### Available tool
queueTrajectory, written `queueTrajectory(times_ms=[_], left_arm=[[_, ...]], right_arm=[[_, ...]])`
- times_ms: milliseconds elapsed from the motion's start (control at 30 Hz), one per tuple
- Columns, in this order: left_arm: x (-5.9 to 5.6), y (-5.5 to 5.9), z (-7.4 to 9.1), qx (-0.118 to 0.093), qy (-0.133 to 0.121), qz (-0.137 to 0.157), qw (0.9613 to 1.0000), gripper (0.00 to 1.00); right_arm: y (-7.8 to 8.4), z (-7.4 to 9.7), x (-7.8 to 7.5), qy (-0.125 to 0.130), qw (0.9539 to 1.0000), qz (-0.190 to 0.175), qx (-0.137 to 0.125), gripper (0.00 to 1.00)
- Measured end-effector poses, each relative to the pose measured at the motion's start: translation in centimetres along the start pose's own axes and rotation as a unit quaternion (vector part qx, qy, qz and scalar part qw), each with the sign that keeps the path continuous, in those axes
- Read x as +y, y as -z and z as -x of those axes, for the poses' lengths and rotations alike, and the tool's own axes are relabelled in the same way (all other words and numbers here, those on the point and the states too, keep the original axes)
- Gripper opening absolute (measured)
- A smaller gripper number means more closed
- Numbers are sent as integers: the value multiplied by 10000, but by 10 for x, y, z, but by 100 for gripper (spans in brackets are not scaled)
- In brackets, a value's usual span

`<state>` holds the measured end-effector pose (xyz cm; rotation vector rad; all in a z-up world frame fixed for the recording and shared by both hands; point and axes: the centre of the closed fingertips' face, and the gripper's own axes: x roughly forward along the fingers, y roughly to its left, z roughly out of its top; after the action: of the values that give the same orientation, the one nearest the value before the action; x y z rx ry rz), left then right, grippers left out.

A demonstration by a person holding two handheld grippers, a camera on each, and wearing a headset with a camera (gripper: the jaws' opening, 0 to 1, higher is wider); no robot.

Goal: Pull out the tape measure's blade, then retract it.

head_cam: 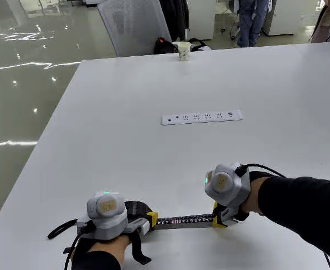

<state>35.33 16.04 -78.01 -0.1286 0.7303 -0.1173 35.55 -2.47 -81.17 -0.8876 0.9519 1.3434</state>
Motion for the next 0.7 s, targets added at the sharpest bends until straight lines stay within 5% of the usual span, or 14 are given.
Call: queueTrajectory(times_ms=[700], left_arm=[[0, 0, 0, -9, 6, 21, 10000, 59]], right_arm=[[-9, -2, 2, 5, 10000, 58, -28, 11]])
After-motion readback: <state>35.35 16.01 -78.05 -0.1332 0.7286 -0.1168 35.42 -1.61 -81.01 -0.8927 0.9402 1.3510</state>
